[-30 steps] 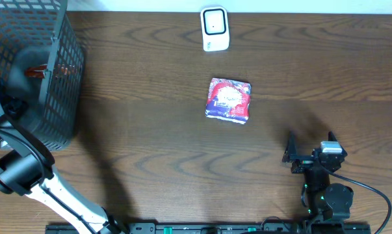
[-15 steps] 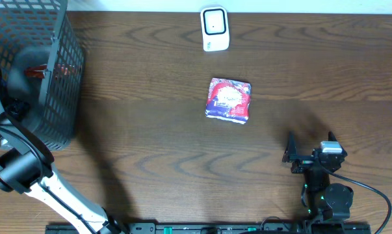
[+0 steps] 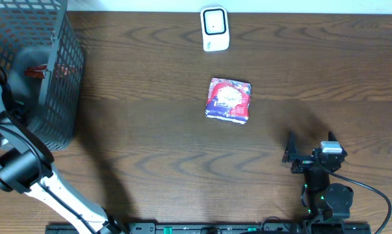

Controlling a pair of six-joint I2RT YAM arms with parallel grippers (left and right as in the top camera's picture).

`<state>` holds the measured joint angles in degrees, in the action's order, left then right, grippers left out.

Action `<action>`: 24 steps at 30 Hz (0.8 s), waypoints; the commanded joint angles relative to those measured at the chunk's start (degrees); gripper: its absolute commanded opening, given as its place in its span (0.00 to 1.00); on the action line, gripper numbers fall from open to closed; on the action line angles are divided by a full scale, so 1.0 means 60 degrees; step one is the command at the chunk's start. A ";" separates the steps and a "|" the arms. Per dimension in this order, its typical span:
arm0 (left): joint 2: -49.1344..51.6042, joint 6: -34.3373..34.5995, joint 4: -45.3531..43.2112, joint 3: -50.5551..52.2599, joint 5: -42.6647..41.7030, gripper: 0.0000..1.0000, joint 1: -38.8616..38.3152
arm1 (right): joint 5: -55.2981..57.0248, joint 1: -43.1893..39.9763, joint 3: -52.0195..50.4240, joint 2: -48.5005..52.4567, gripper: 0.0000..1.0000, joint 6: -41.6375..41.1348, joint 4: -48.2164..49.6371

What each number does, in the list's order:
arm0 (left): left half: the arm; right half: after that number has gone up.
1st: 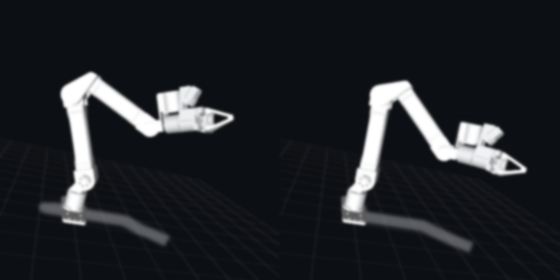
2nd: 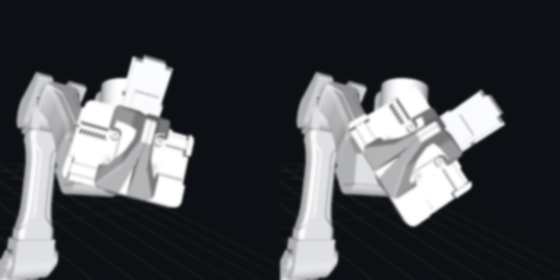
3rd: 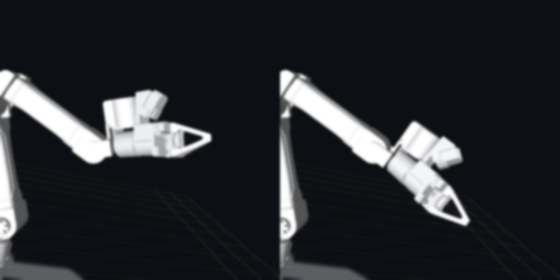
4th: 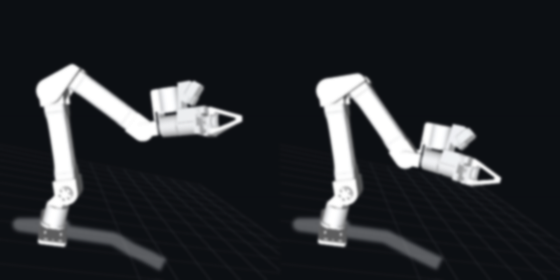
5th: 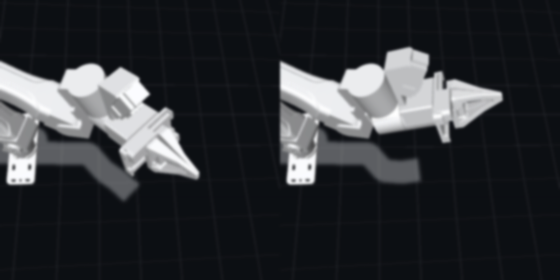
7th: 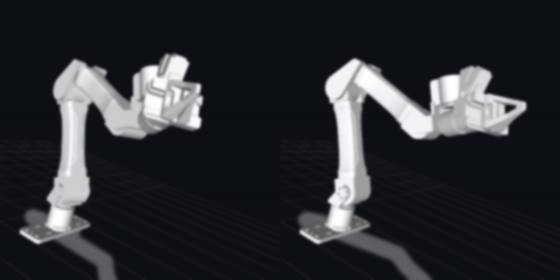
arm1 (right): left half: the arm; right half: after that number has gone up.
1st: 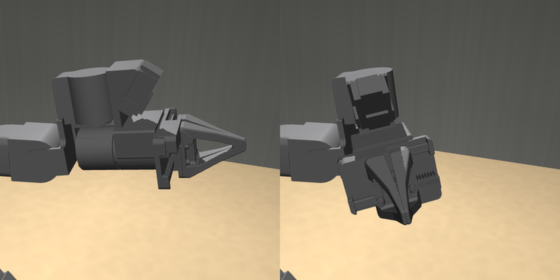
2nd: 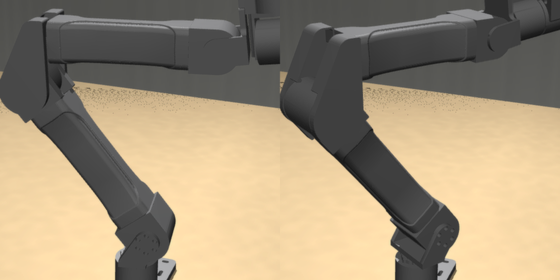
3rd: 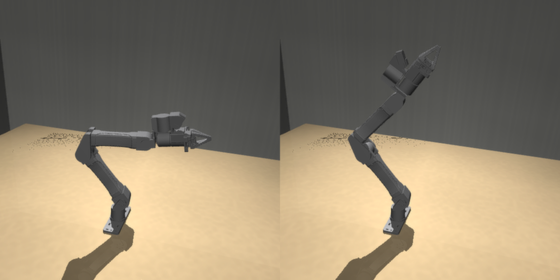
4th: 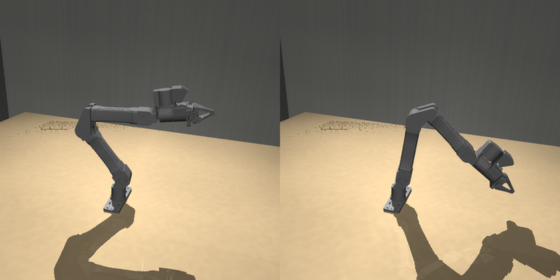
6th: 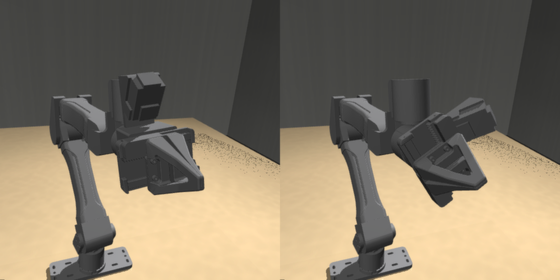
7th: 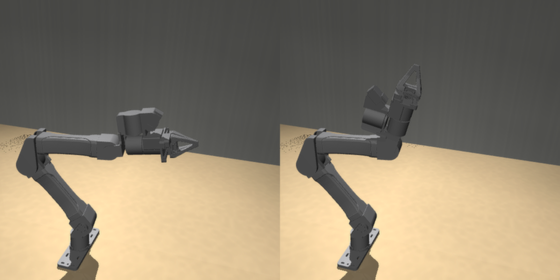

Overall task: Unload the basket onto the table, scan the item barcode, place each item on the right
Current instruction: 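Grasp the small orange-white box in the basket with the left gripper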

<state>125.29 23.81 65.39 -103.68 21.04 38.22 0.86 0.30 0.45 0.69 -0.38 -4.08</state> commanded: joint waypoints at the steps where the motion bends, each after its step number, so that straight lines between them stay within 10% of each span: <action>1: 0.0127 0.0076 0.0062 0.0055 0.0069 0.08 0.0040 | -0.0055 0.0091 -0.0022 -0.0051 0.99 0.0036 -0.0033; 24: -0.4393 0.0266 -0.2452 -0.0557 -0.7238 0.07 -0.0029 | -0.0055 0.0091 -0.0022 -0.0051 0.99 0.0036 -0.0033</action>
<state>103.68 24.18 52.25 -105.58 -13.34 38.20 0.86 0.30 0.45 0.69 -0.36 -4.05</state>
